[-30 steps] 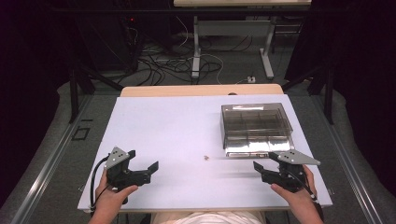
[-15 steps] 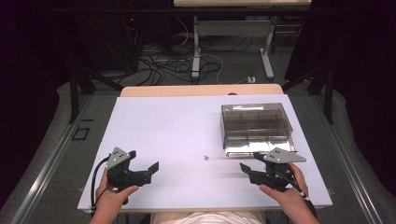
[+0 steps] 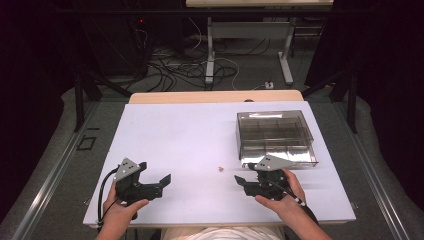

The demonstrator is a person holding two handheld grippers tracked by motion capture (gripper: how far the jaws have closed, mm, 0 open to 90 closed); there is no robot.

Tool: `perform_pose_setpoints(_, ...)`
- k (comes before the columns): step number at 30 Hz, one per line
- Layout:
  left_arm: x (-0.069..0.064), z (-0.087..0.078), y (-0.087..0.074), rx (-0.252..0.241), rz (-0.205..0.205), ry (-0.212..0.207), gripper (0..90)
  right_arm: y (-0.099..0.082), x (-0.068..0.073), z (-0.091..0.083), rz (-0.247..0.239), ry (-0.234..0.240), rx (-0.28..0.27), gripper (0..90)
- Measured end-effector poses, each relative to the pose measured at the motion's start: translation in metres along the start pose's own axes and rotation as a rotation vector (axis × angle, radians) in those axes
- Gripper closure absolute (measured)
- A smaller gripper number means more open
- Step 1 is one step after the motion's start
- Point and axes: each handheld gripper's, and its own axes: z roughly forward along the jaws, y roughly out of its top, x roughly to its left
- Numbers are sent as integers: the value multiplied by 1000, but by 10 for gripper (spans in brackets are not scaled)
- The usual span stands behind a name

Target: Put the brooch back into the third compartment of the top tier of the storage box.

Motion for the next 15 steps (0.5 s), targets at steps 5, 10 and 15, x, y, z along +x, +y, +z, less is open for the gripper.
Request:
perform_pose_setpoints(5,0,0,0,2,1,-2,6,3,6,11,0,22,3,390)
perform_pose_setpoints(10,2,-1,0,8,-1,3,6,5,10,23,-4,39,17,406)
perform_pose_setpoints(15,1,-1,0,4,-6,0,6,7,11,34,2,45,37,432)
